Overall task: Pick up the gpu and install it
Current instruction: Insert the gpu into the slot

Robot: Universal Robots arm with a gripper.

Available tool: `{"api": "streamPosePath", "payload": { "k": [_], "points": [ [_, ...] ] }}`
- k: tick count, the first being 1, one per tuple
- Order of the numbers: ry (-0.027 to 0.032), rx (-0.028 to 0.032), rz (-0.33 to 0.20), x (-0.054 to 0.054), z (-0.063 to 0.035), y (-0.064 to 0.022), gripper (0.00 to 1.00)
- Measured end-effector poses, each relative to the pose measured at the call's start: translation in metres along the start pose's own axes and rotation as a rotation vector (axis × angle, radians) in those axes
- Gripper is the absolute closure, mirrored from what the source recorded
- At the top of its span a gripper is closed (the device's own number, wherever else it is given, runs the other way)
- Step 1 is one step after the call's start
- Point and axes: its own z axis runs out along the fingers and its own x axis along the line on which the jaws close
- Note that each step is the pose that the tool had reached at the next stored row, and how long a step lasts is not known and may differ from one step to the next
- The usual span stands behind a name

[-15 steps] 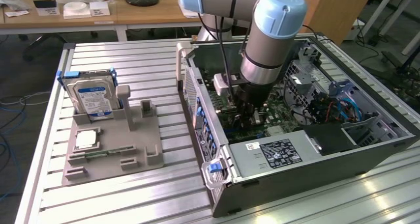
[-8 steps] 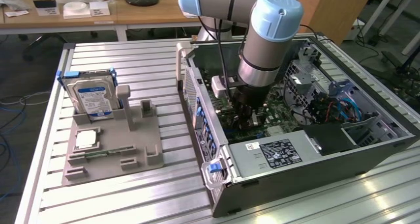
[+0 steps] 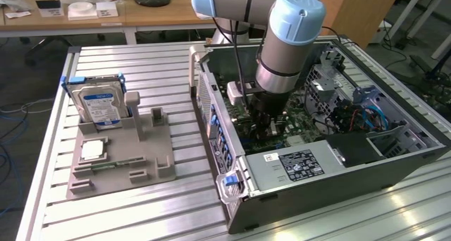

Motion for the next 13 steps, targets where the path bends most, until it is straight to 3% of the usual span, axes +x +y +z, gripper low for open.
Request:
{"api": "streamPosePath", "payload": {
  "k": [1, 3, 13],
  "points": [
    [-0.0022, 0.001, 0.0, 0.0, 0.0001, 0.0001, 0.71],
    [-0.0001, 0.0017, 0.0, 0.0, -0.0048, 0.0001, 0.65],
    [0.0007, 0.0046, -0.001, -0.002, -0.047, -0.0003, 0.65]
  ]
}}
